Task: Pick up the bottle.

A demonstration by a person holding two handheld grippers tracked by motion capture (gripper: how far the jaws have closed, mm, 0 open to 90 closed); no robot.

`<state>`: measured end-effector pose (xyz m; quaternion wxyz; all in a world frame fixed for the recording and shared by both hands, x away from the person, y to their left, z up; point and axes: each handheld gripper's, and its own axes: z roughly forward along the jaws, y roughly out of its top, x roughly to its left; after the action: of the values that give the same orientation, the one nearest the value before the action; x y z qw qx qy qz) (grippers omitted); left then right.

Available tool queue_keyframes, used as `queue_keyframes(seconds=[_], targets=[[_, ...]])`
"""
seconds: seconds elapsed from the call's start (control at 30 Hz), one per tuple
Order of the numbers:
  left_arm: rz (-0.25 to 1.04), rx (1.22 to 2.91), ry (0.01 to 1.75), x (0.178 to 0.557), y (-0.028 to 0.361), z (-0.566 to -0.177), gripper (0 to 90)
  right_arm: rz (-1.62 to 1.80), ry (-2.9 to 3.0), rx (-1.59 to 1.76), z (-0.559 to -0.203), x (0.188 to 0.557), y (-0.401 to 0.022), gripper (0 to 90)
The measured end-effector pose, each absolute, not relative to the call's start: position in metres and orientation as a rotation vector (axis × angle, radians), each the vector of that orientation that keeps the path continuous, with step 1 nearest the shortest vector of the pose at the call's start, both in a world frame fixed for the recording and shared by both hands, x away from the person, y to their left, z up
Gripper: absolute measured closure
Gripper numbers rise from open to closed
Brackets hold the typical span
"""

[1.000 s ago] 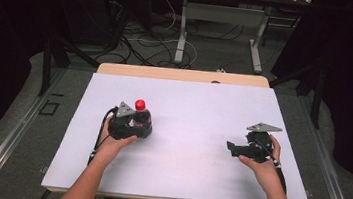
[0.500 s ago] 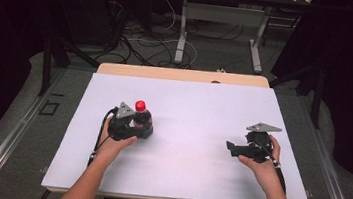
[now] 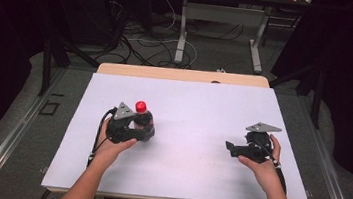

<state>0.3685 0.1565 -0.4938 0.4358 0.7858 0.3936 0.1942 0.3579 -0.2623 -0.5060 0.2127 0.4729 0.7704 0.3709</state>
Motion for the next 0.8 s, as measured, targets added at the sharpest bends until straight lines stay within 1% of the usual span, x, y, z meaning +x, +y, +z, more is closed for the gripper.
queue_keyframes(seconds=[0.07, 0.13, 0.33, 0.67, 0.8], targets=[[0.458, 1.967, 0.969, 0.365, 0.158, -0.489, 29.8, 1.038, 2.145, 1.316, -0.506, 0.358, -0.261, 8.1], [0.458, 1.948, 0.966, 0.363, 0.157, -0.487, 29.8, 1.037, 2.149, 1.299, -0.506, 0.358, -0.261, 8.2], [0.447, 1.974, 0.956, 0.356, 0.156, -0.478, 29.8, 1.046, 2.160, 1.302, -0.504, 0.356, -0.257, 8.2], [0.445, 1.978, 0.929, 0.348, 0.150, -0.471, 29.8, 1.054, 2.182, 1.254, -0.502, 0.354, -0.252, 11.7], [0.441, 1.987, 0.910, 0.345, 0.146, -0.468, 29.7, 1.082, 2.181, 1.226, -0.496, 0.351, -0.247, 14.7]])
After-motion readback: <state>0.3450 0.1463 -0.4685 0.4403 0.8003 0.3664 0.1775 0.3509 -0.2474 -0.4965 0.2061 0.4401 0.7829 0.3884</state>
